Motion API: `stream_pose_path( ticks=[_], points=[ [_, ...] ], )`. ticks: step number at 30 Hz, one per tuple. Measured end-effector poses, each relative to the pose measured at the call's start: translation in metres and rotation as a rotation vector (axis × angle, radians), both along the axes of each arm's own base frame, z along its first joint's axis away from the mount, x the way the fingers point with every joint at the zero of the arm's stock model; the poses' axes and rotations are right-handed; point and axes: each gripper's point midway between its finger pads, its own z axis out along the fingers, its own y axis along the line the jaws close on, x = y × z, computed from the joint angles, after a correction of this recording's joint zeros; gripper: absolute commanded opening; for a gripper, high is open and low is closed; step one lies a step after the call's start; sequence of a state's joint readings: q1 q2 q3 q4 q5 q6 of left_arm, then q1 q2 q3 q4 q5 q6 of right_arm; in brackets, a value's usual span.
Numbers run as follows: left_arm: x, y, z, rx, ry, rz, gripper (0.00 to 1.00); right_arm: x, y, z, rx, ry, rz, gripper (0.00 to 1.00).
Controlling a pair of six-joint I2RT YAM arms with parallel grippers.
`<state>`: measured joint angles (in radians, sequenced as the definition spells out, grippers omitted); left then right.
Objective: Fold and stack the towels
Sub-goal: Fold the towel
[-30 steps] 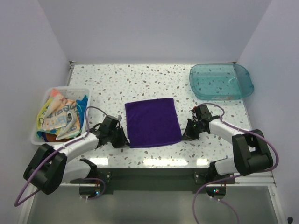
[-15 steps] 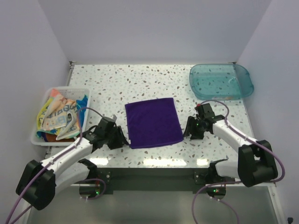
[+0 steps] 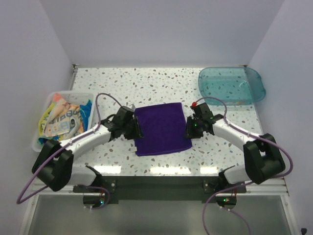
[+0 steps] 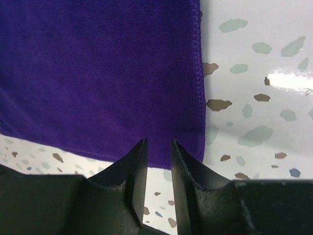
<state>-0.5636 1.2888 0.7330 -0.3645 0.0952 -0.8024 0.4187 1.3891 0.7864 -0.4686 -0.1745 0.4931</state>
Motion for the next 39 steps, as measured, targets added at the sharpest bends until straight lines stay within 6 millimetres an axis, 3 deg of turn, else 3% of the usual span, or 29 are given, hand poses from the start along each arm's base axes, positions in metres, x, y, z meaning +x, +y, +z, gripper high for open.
stream_pose_path(
  ticks=[5,8,14,18,21,24,27,30,34,39],
  points=[
    [-0.013,-0.003,-0.037,0.057,0.071,-0.042,0.34,-0.012,-0.004,-0.033,-0.024,0.068,-0.012,0.29],
    [-0.032,0.004,-0.057,0.077,0.118,-0.047,0.33,-0.015,-0.003,-0.036,-0.013,0.067,-0.02,0.3],
    [-0.041,0.004,-0.056,0.013,0.068,-0.032,0.34,-0.036,-0.004,-0.034,0.019,0.048,-0.023,0.34],
    [-0.054,0.01,-0.052,0.013,0.08,-0.032,0.43,-0.059,-0.011,-0.031,0.011,0.087,-0.013,0.37],
    [-0.055,0.015,-0.044,0.051,0.088,-0.029,0.46,-0.062,-0.013,-0.021,-0.004,0.099,0.006,0.37],
    [-0.03,0.012,-0.021,0.065,0.04,-0.021,0.47,-0.029,-0.003,0.01,0.001,0.031,0.032,0.36],
    [0.019,0.008,0.013,0.057,-0.062,0.001,0.46,0.025,0.011,0.044,0.016,-0.09,0.044,0.32],
    [0.067,0.01,0.033,0.066,-0.151,0.024,0.43,0.075,0.024,0.064,0.028,-0.187,0.055,0.27],
    [0.113,0.018,0.024,0.124,-0.172,0.032,0.38,0.115,0.031,0.054,0.007,-0.219,0.054,0.23],
    [0.134,0.021,-0.021,0.211,-0.112,-0.001,0.34,0.133,0.022,0.013,-0.035,-0.165,0.037,0.2]
  ],
)
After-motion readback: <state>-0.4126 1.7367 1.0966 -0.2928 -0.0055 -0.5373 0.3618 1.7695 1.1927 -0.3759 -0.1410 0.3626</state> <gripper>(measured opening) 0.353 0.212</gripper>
